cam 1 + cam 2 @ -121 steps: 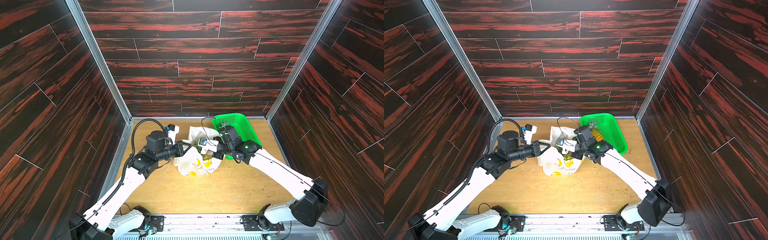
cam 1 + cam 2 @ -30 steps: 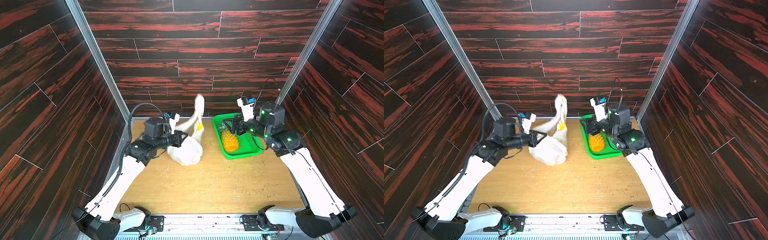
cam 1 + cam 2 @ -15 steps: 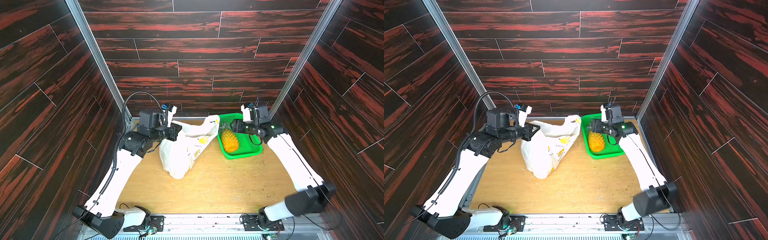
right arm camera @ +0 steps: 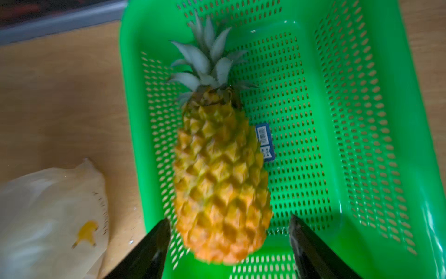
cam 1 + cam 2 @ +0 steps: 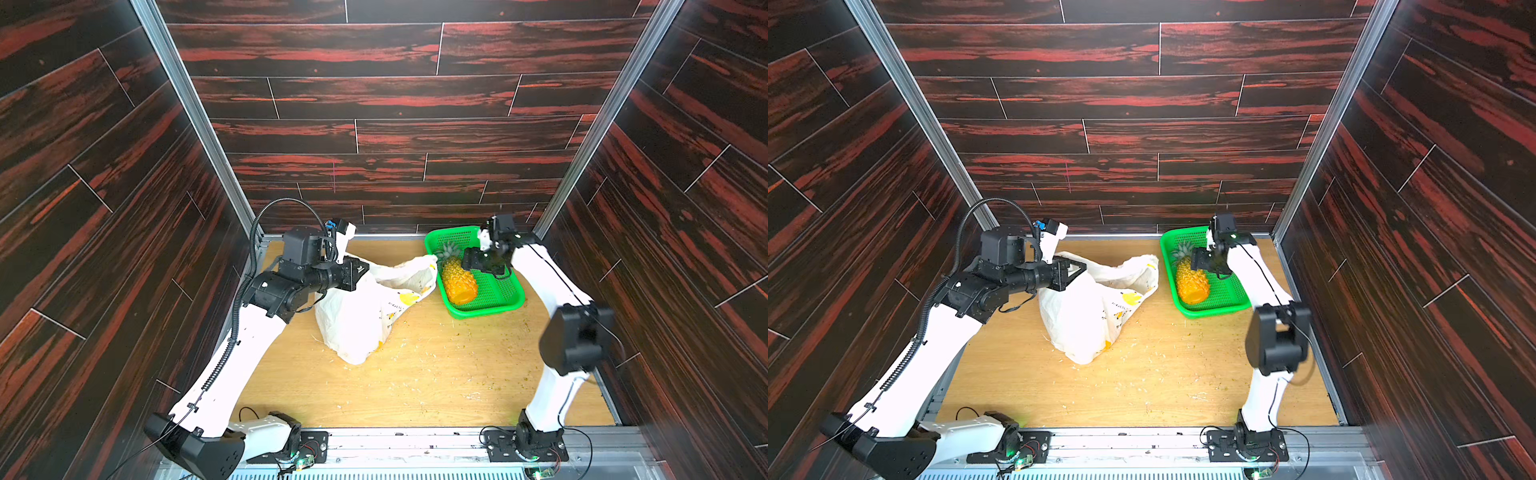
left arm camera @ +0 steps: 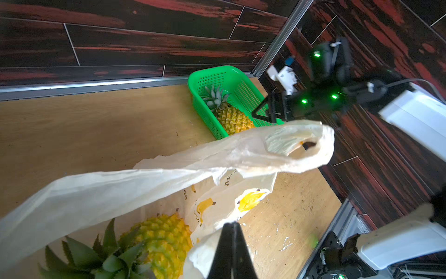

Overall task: Place the pineapple into a plastic bag & tie a knot
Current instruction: Pick up the pineapple from the basket.

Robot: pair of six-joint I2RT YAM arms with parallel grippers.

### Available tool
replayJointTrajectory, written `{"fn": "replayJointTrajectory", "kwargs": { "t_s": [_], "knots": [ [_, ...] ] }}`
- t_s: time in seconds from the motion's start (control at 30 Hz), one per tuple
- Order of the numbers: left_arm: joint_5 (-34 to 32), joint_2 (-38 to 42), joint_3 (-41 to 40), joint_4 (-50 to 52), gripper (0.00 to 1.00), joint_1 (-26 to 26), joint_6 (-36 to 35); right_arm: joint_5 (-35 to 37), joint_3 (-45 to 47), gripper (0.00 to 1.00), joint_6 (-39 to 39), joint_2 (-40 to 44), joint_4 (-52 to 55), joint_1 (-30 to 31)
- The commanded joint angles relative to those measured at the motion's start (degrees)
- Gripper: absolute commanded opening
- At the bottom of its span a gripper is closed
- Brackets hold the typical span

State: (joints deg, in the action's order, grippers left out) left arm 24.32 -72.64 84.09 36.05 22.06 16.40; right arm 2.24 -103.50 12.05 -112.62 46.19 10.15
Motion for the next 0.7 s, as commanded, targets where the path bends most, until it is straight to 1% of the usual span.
{"fn": "replayJointTrajectory", "kwargs": {
  "t_s": [0.0, 0.2, 0.33, 0.4, 0.43, 0.47, 0.53, 0.67],
  "knots": [
    [2.0, 1.0, 0.4, -1.0, 0.0, -0.4, 1.0, 0.8, -9.5, 0.81, -1.7, -6.7, 2.3, 0.0],
    [2.8, 0.6, 0.3, -1.7, 0.0, -0.4, 1.9, -1.7, -24.2, 0.81, -0.8, -17.5, 1.8, 0.0],
    [3.6, 0.3, 0.5, -2.4, 0.0, -0.4, 2.3, -2.7, -42.0, 0.82, 0.1, -29.2, 7.6, 0.0],
    [3.9, 0.1, 0.7, -2.5, 0.0, -0.4, 2.6, -4.9, -50.2, 0.82, 1.6, -34.2, 9.9, 0.0],
    [4.4, -0.1, 0.8, -2.6, 0.0, -0.4, 2.7, -6.2, -52.6, 0.82, 2.8, -36.2, 10.6, 0.0],
    [4.6, -0.1, 0.9, -2.6, 0.0, -0.4, 2.7, -7.1, -53.8, 0.82, 4.2, -37.4, 10.8, 0.0],
    [4.6, -0.4, 1.2, -2.6, 0.0, -0.4, 2.6, -6.7, -52.5, 0.82, 6.7, -37.8, 10.3, 0.0],
    [4.9, -0.6, 1.6, -2.6, 0.0, -0.4, 2.4, -1.4, -44.9, 0.82, 10.6, -35.7, 6.2, 0.3]
  ]
}}
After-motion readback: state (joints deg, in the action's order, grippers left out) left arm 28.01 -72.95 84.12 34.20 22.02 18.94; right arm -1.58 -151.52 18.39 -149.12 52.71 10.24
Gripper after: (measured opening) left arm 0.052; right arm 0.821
